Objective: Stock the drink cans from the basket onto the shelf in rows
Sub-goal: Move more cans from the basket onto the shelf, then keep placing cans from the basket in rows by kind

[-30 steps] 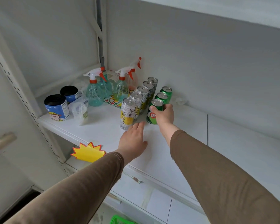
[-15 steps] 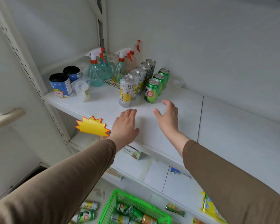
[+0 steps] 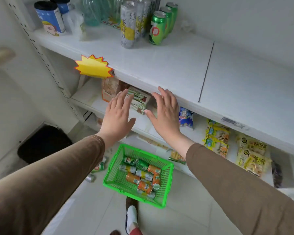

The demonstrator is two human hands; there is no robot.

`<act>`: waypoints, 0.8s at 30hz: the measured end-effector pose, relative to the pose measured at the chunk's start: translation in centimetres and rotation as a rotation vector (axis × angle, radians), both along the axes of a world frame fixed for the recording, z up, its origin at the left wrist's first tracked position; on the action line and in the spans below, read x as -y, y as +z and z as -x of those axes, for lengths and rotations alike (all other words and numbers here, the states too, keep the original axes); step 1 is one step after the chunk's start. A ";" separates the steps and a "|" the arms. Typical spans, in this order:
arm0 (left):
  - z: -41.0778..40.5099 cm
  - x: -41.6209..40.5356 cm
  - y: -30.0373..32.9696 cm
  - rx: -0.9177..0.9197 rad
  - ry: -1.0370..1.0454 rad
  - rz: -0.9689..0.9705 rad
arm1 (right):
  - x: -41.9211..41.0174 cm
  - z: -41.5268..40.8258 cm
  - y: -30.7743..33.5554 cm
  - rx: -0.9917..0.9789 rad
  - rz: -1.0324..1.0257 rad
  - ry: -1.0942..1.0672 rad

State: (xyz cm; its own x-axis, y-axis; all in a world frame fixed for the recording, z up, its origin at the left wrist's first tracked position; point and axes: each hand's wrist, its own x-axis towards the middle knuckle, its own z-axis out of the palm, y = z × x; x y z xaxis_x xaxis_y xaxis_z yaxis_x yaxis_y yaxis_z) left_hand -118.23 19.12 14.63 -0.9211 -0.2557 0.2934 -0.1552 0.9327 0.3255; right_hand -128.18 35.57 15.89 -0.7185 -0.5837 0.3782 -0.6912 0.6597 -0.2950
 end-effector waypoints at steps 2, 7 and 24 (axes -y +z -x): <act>-2.4 -1.2 -2.9 0.045 0.000 -0.008 | -1.5 -2.2 -2.9 -0.005 -0.035 0.020; -6.7 -3.9 -11.5 0.191 -0.014 -0.039 | -5.5 -6.0 -11.9 0.103 -0.136 0.057; -11.4 -10.7 -46.5 0.686 0.011 -0.202 | -14.0 -9.8 -51.3 0.765 -0.460 -0.041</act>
State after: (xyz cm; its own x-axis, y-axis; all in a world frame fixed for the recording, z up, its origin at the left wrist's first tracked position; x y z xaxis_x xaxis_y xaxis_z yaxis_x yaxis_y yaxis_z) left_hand -106.81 29.79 -31.91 -0.8782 -0.2539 -0.4053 -0.3957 0.8616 0.3178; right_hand -118.34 49.61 -35.37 -0.7017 -0.5278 -0.4785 -0.3870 0.8463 -0.3659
